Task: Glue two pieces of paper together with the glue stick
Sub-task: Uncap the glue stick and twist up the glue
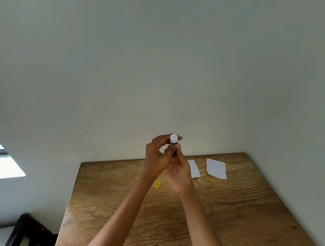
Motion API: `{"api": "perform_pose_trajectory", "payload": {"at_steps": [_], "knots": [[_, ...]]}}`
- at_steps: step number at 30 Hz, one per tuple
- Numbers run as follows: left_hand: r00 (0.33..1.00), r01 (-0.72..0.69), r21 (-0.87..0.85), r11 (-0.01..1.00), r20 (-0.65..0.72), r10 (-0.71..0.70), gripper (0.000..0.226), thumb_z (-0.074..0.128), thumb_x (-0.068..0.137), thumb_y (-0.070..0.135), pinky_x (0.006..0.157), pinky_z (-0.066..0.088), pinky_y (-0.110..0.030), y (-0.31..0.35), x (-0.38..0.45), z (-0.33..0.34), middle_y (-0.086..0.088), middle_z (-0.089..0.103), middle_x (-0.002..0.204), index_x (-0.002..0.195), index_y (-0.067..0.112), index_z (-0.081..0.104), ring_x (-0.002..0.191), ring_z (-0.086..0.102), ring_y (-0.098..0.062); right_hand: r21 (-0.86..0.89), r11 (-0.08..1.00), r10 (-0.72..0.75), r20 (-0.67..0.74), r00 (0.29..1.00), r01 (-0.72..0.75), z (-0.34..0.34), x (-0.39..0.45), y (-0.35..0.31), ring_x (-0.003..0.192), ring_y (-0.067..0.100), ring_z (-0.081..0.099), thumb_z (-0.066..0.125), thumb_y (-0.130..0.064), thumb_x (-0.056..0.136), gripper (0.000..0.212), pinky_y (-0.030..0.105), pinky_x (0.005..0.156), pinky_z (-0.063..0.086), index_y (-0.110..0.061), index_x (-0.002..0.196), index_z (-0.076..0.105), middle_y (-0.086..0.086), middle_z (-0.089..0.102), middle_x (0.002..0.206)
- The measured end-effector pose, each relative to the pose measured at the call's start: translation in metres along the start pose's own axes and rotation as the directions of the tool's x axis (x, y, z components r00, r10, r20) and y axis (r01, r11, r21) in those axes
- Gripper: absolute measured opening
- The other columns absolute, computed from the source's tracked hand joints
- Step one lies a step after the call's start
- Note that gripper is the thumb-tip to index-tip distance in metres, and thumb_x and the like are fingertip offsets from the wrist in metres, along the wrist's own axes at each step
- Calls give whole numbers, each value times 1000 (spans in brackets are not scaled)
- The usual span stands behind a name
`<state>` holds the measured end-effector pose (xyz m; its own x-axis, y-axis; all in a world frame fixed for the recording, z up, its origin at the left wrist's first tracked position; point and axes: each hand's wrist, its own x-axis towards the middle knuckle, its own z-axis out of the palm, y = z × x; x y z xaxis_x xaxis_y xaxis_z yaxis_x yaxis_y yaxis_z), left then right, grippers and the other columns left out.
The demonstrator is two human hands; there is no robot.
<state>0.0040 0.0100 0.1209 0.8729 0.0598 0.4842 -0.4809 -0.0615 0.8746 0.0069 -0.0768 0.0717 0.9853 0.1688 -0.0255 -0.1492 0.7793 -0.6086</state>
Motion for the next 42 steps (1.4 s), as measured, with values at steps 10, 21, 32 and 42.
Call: {"api": "perform_pose_trajectory", "payload": {"at_steps": [10,21,32,42], "knots": [[999,-50,34,998,-13,51,34,67,81,4,85,54,-32,8,4,2,6,72,98,93,36,67,95,66,-11,-9,999,-40,-20,999,40,-2,0,-4,88,10,66,41,-35,93,35,24,73,51,-23,106,71,-3,72,92],[999,44,-4,999,-25,-44,24,66,83,8,88,54,-40,13,6,3,7,73,96,93,30,68,91,67,-8,-67,997,-47,10,999,47,6,-6,-3,89,11,67,37,-36,96,38,23,70,54,-22,109,69,0,73,94],[991,130,-77,988,38,-128,19,65,86,19,59,52,-14,26,22,2,13,73,89,93,36,66,69,67,-1,-45,995,-92,-74,993,89,30,5,-8,74,11,68,31,-47,96,48,22,59,54,-20,101,71,2,71,79],[993,115,-104,988,8,-115,22,66,84,23,47,50,-14,44,46,0,15,73,85,83,45,66,50,62,-4,-185,969,-166,-7,986,162,51,8,-24,58,12,58,41,-44,86,41,24,55,43,-17,76,70,2,61,62]]}}
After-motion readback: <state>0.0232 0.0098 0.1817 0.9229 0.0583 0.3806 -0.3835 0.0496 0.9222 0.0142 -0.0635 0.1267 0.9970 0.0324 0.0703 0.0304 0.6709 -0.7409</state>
